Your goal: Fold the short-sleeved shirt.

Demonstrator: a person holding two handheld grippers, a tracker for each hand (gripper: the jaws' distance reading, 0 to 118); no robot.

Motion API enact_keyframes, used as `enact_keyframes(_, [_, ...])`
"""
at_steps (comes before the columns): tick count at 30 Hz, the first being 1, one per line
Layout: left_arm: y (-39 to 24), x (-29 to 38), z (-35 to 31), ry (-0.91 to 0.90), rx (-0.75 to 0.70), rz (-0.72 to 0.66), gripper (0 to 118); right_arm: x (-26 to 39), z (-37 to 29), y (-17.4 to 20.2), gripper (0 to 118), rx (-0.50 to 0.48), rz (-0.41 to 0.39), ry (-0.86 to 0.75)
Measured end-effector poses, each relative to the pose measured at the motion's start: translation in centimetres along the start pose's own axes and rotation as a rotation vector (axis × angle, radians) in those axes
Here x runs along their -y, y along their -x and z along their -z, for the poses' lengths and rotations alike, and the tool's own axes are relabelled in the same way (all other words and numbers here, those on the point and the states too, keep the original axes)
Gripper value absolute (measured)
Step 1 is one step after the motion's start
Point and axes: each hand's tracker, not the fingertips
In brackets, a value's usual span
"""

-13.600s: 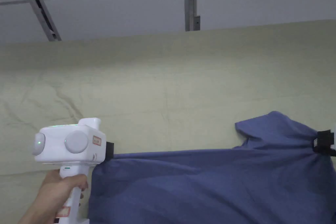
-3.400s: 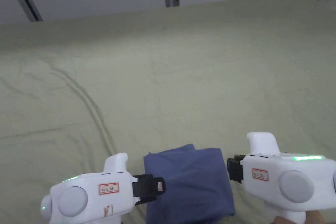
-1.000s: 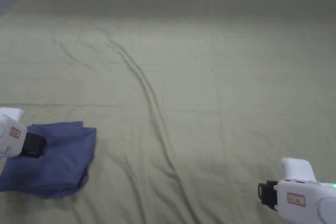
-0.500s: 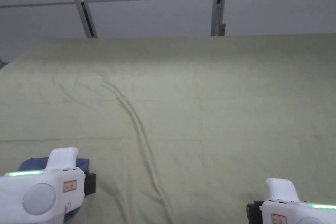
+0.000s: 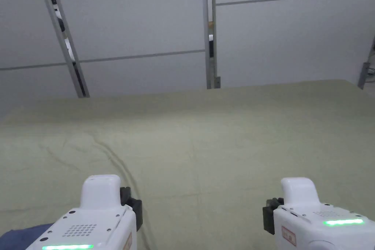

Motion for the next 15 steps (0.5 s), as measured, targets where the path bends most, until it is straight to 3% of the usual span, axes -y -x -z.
enact_keyframes(6, [-1.9,-2.8,-3.1,-0.168,-0.017,-0.053,8,-3.6,-5.6,1.2,0,0.143,-0.109,-0.310])
enact_keyframes(9, [-2.4,-3.9,-3.9,-0.258,-0.030,-0.061,8,-4.7,-7.9,1.9,0,0.167,-0.133,-0.430])
enact_keyframes(12, [-3.9,-4.7,-4.0,-0.292,-0.061,0.033,8,-5.3,-9.0,2.8,1,0.189,-0.161,-0.516])
enact_keyframes(15, [-4.7,-5.1,-4.2,-0.297,-0.041,0.027,8,-5.6,-8.9,3.3,9,0.185,-0.172,-0.514])
